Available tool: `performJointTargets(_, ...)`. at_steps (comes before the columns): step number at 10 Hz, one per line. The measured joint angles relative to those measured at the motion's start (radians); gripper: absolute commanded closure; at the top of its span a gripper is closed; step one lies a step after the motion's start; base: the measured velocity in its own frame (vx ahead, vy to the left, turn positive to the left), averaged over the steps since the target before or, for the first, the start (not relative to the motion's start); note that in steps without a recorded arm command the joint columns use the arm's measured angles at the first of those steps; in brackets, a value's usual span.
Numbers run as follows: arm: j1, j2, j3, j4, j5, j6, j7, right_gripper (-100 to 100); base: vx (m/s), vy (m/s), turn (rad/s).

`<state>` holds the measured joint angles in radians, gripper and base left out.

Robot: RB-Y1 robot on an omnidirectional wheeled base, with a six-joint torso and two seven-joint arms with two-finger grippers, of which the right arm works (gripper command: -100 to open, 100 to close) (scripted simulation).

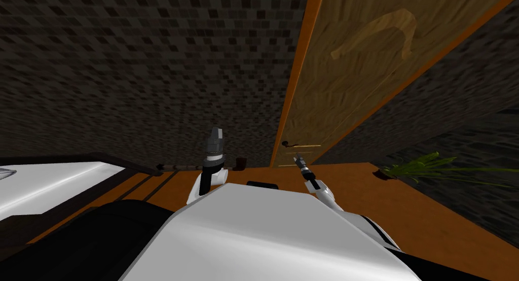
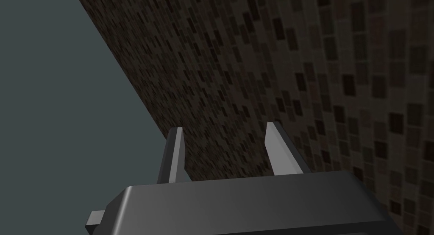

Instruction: Pull the door open

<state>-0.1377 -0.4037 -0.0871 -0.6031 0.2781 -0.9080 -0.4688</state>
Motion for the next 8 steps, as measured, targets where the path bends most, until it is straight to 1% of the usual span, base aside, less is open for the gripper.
performJointTargets(1, -0.001, -0.001, 0.000, 0.002, 0.000, -0.001, -0.002, -100, 0.064, -0.022, 0.212)
performJointTargets(2, -0.004, 0.006, -0.009, -0.001, -0.006, 0.010, 0.007, -100, 0.133, -0.050, 0.293)
performJointTargets(4, -0.027, 0.026, -0.035, 0.018, -0.023, 0.033, 0.045, -100, 0.130, -0.072, 0.217)
performJointTargets(5, -0.034, 0.039, -0.050, 0.018, -0.033, 0.050, 0.065, -100, 0.116, -0.073, 0.211)
performJointTargets(6, -0.038, 0.047, -0.062, 0.014, -0.041, 0.067, 0.081, -100, 0.120, -0.074, 0.211)
performJointTargets(7, -0.057, 0.057, -0.077, 0.038, -0.051, 0.073, 0.101, -100, 0.120, -0.099, 0.212)
performJointTargets(8, -0.071, 0.064, -0.090, 0.055, -0.060, 0.080, 0.120, -100, 0.054, -0.051, 0.046)
